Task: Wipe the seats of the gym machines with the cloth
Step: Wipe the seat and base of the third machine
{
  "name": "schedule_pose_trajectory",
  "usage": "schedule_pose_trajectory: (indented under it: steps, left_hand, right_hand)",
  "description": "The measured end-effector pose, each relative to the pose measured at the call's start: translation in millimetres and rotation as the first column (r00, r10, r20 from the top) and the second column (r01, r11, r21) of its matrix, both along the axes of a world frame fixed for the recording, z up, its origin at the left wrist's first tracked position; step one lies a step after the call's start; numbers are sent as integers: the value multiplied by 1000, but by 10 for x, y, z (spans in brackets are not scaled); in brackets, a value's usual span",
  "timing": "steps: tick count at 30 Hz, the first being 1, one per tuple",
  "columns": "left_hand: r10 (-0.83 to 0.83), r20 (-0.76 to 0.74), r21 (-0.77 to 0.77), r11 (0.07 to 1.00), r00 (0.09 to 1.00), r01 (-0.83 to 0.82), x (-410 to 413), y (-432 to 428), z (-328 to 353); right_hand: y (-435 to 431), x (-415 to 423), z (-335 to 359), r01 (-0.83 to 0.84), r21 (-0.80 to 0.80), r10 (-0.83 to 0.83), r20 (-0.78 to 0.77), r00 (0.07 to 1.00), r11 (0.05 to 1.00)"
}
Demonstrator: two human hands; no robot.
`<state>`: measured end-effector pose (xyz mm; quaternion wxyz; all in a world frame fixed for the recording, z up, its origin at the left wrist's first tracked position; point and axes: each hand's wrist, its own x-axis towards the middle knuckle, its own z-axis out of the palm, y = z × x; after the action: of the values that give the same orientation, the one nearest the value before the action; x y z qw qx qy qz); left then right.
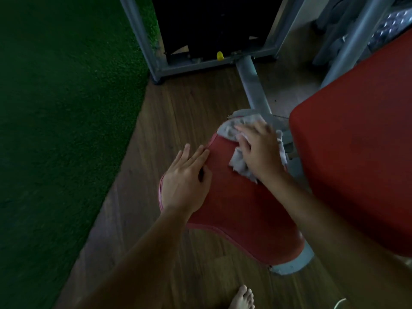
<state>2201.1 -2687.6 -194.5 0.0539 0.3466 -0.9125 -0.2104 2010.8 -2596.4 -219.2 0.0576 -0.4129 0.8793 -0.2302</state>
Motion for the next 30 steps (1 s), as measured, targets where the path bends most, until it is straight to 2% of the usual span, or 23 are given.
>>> schedule_pose_trajectory:
  steps: [5,12,20,26,30]
  left_hand:
    - [-10,0,2,1000,1000,10,-7,-8,-17]
    - [-17,4,4,1000,1000,17,-7,-9,3]
    - [-46,-6,18,999,999,47,-11,-5,18]
    - [-31,-93,133,990,995,44,40,-31,26]
    - [-70,-192,213,971,979,112,113,-77,58]
  right_hand:
    - [369,259,1,-68,-25,66,-72,995,997]
    - [-226,-99,-86,148,-36,-147,29,989,988]
    - [32,48,-20,137,-19,-137,12,991,990]
    - [411,523,113,181,-1,-181,-13,983,983]
    - [626,916,172,237,-33,-239,-47,970,971]
